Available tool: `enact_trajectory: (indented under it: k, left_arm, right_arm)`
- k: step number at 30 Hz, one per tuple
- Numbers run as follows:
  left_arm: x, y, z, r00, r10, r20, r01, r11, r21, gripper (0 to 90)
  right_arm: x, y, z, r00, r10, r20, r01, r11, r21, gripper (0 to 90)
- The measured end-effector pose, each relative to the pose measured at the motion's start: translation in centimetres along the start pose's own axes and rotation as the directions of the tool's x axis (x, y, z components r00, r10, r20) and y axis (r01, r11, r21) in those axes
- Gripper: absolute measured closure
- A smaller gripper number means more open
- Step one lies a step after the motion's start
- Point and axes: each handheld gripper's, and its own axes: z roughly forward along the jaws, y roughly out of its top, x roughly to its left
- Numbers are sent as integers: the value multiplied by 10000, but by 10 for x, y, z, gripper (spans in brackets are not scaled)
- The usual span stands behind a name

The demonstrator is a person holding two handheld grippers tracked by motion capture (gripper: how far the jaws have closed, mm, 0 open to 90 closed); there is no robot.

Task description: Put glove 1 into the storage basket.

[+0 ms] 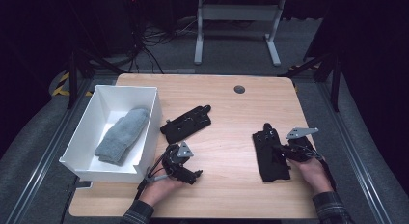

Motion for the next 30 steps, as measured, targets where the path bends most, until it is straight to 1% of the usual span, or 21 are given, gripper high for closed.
enact_trajectory:
  k: [2,8,10,14,18,20,22,24,27,28,30]
  left_arm:
    - [0,0,0,10000,-2,0,2,10000,0,4]
    - [0,0,0,10000,-17,-7,17,10000,-9,5]
    - [0,0,0,10000,-2,3,2,10000,-5,5]
    - [0,0,0,10000,-8,10,8,10000,1,5]
    - [0,0,0,10000,-9,9,9,10000,-3,4]
    - [0,0,0,10000,11,4,-11,10000,1,4]
    - [0,0,0,10000,9,9,-9,10000,0,4]
    - [0,0,0,10000,6,20,-6,10000,4,4]
    - [0,0,0,10000,6,26,-6,10000,7,5]
    - [0,0,0,10000,12,25,-12,10000,4,4]
    - [0,0,0,10000,10,20,-10,10000,5,4]
  right_arm:
    - [8,2,1,10000,-40,-76,40,10000,21,900]
    - [34,7,6,9980,-363,-514,366,9993,52,900]
    - [43,9,8,9961,-539,-699,543,9985,36,900]
    - [58,11,10,9922,-862,-905,870,9962,50,900]
    - [72,10,9,9872,-1192,-1062,1205,9927,63,900]
    - [77,10,8,9856,-1342,-1030,1360,9907,107,900]
    - [78,11,8,9852,-1390,-1005,1408,9900,109,900]
    - [76,11,6,9859,-1352,-984,1355,9908,-44,791]
    - [70,11,-4,9908,-1120,-755,1072,9921,-652,730]
    - [68,10,-6,9920,-1052,-703,1000,9923,-734,703]
    - [60,6,-10,9960,-764,-457,721,9934,-888,618]
